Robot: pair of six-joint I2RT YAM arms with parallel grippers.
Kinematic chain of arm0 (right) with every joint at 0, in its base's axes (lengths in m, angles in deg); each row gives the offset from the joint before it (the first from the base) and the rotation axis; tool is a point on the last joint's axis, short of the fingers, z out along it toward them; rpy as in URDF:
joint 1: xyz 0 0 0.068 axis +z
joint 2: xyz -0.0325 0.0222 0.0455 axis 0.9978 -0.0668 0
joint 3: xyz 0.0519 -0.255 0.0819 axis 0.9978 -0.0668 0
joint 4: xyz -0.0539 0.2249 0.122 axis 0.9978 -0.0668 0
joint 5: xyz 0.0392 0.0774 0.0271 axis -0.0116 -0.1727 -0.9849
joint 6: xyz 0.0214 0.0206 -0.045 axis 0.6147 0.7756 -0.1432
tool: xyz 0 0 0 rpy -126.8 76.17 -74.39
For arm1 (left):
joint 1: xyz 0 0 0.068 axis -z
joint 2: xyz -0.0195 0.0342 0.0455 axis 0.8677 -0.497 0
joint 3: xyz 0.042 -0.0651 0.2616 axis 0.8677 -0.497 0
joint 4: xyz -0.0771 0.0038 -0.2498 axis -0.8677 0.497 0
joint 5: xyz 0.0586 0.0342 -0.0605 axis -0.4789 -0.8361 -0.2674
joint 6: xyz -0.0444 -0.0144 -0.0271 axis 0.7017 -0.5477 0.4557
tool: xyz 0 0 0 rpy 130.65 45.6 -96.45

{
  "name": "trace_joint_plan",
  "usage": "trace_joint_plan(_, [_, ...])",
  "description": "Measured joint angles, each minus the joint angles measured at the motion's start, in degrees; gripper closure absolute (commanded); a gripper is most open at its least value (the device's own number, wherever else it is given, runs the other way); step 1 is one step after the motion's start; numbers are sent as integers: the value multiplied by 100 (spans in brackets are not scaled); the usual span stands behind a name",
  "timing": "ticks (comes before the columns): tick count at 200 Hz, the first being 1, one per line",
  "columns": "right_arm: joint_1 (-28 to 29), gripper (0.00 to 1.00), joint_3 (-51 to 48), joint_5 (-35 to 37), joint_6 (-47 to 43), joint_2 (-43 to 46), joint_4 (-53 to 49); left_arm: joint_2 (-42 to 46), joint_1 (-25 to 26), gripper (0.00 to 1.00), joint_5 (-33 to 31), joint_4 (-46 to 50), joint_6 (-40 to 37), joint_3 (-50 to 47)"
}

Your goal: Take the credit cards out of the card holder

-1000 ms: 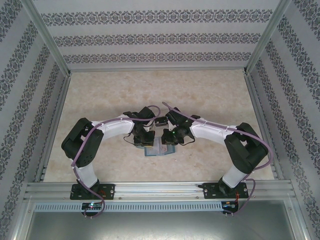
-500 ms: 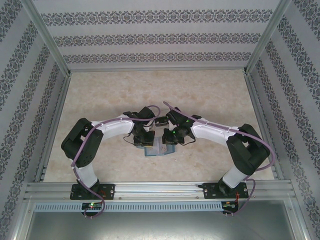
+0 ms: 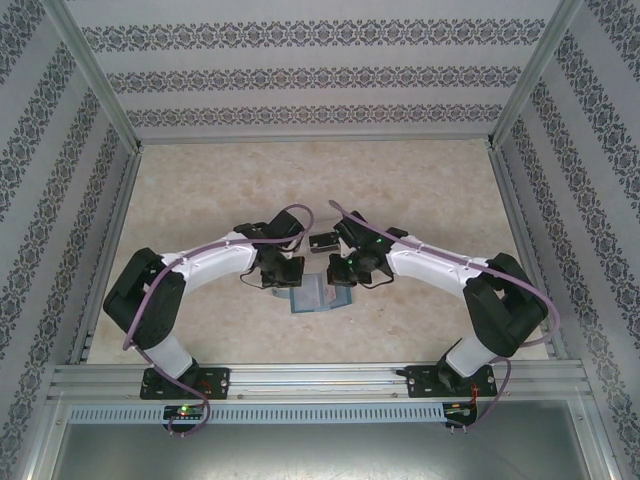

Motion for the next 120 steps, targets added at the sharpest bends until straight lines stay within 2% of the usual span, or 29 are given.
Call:
trace_joint_plan(41, [-35,95,310,11,-671,63,-170,195,-157,99,-50,-42,37,-282])
trace_joint_plan(82, [-330,94,813,-22,-1823,57,-372,317,-269,99,-48,-63,46,-516])
trace_joint_plan(120, [-422,100,1285,98,-3971,-87,-866,356,-291,99,-48,-129,83,-649])
